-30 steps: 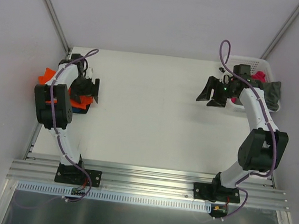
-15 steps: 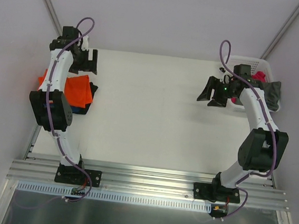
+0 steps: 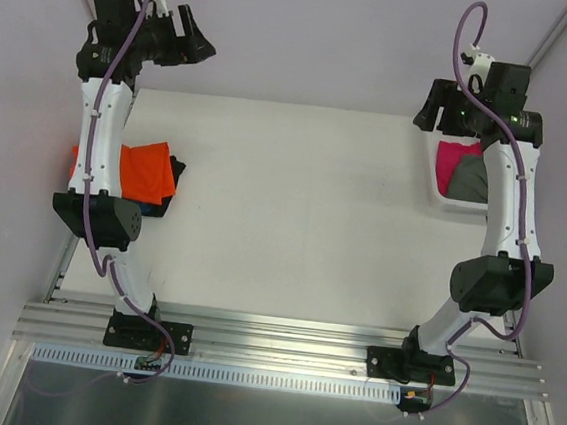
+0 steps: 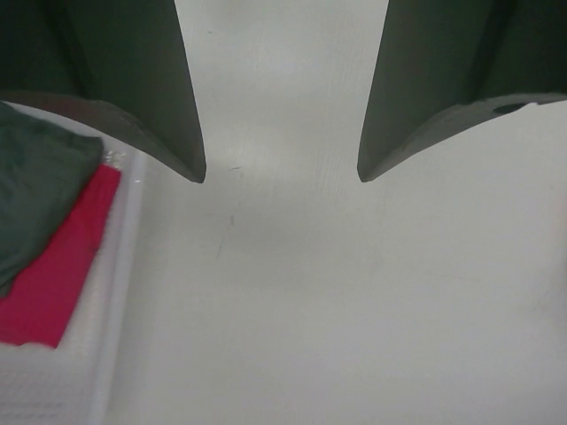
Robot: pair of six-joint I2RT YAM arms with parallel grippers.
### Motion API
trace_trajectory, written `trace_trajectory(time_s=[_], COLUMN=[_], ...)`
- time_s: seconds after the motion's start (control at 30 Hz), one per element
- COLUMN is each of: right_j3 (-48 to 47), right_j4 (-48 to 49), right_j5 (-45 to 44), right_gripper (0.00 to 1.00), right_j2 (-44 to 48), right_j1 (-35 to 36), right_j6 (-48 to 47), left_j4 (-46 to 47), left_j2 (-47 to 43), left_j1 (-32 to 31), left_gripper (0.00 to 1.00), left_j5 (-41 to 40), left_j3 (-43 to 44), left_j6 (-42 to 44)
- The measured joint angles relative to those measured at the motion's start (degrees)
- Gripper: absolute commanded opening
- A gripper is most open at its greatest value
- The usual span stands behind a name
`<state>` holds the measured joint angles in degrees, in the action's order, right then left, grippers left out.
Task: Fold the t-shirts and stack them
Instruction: Neatly place the folded tshirt to the corner
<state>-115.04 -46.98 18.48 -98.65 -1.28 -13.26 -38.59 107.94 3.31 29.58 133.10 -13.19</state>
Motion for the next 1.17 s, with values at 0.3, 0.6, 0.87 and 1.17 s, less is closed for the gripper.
trace_trajectory(time_s=[0.3, 0.6, 0.87, 1.17], right_j3=[-1.4, -2.0, -3.0, -2.0], right_j4=[-0.2, -2.4, -5.5, -5.8], right_j5=[-11.6, -12.3, -11.6, -12.3], right_gripper=[0.83, 0.97, 0.97, 0.97], right_j2=[-1.5, -4.0, -5.0, -5.8], right_j1=[1.0, 2.0, 1.9, 2.5], right_j6=[-10.0, -4.2, -1.0, 0.8], left_j4=[0.6, -1.2, -0.8, 0.0], left_j2=[5.3, 7.1, 11.2, 15.8], left_j1=[-16.3, -26.0, -35.3, -43.2], left_gripper=[0.9, 0.99, 0.99, 0.99], left_j5=[-4.3, -8.2, -22.0, -34.3], left_j3=[-5.3, -8.2, -6.6, -7.0], left_j6=[8.4, 10.4, 19.3, 26.6])
